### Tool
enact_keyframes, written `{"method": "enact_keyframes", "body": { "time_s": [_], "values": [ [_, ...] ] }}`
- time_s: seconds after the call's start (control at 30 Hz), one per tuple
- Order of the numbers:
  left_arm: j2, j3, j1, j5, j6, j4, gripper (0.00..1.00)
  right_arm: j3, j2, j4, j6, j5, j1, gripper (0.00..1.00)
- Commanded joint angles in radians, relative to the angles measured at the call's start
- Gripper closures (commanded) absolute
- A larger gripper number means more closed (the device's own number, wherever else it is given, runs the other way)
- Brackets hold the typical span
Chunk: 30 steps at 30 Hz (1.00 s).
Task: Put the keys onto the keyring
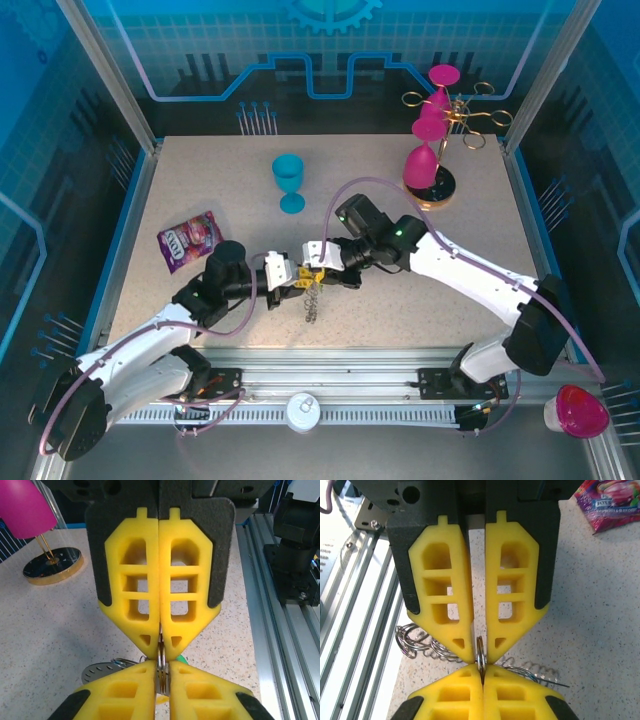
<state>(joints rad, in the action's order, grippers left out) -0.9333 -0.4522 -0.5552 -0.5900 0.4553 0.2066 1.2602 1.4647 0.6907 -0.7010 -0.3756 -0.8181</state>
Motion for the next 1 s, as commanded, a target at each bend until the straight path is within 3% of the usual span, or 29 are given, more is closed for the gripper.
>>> {"method": "enact_keyframes", "body": {
  "time_s": [0.0, 0.17, 0.27, 0.43, 0.73, 0.83, 0.97],
  "values": [
    [-0.009, -0.045, -0.006, 0.019, 0.034, -0.022, 0.90, 0.072, 0.025, 0.082, -0.041, -0.006, -0.046, 1.00],
    [0.006, -0.034, -0.008, 0.027, 0.029, -0.001, 1.00, 0.042, -0.002, 0.027, 0.009, -0.024, -0.030, 0.98],
    [0.024, -0.011, -0.008, 0.018, 0.012, 0.049, 1.00, -0.054, -0.079, -0.099, 0.082, -0.086, 0.022, 0.76],
    [0.046, 0.039, -0.005, -0.055, -0.019, 0.174, 1.00, -0.194, -0.154, -0.266, 0.141, -0.157, 0.083, 0.63],
    [0.049, 0.052, -0.006, -0.080, -0.043, 0.218, 1.00, -0.226, -0.166, -0.307, 0.149, -0.210, 0.091, 0.62],
    [0.050, 0.053, -0.006, -0.083, -0.048, 0.223, 1.00, -0.220, -0.160, -0.313, 0.151, -0.220, 0.091, 0.65],
    [0.048, 0.058, -0.006, -0.083, -0.056, 0.237, 1.00, -0.214, -0.151, -0.303, 0.144, -0.227, 0.091, 0.78]
  ]
}}
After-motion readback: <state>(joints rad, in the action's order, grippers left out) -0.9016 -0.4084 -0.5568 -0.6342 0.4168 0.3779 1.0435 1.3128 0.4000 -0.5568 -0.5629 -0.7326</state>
